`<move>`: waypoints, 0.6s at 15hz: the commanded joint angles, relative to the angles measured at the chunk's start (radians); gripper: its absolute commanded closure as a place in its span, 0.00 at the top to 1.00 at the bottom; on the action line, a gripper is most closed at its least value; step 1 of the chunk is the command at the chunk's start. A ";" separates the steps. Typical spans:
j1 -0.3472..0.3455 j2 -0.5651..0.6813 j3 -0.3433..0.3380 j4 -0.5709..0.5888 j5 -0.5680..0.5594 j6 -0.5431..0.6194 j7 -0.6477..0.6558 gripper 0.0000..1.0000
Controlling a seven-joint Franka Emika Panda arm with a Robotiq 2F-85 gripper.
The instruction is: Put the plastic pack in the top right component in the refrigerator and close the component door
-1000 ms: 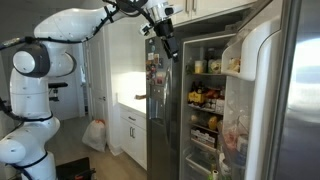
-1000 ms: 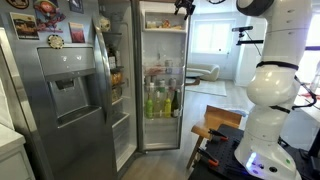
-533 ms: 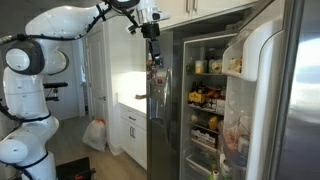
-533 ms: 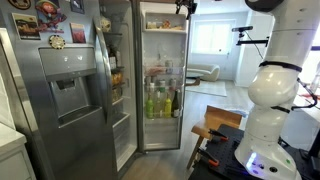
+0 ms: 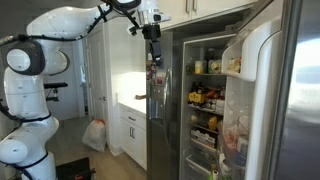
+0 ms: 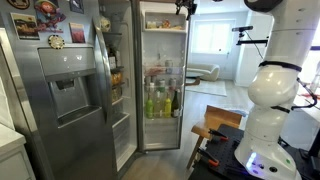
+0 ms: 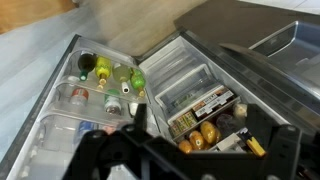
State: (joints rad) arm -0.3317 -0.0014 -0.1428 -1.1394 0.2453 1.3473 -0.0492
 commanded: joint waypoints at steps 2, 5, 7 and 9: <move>0.000 0.000 0.000 0.000 0.000 0.000 0.000 1.00; 0.013 0.018 0.014 0.034 0.028 0.034 0.006 1.00; 0.022 0.037 0.021 0.081 0.063 0.064 0.005 1.00; 0.026 0.061 0.026 0.127 0.092 0.113 -0.008 1.00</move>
State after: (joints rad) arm -0.3121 0.0166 -0.1239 -1.0999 0.2996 1.4170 -0.0501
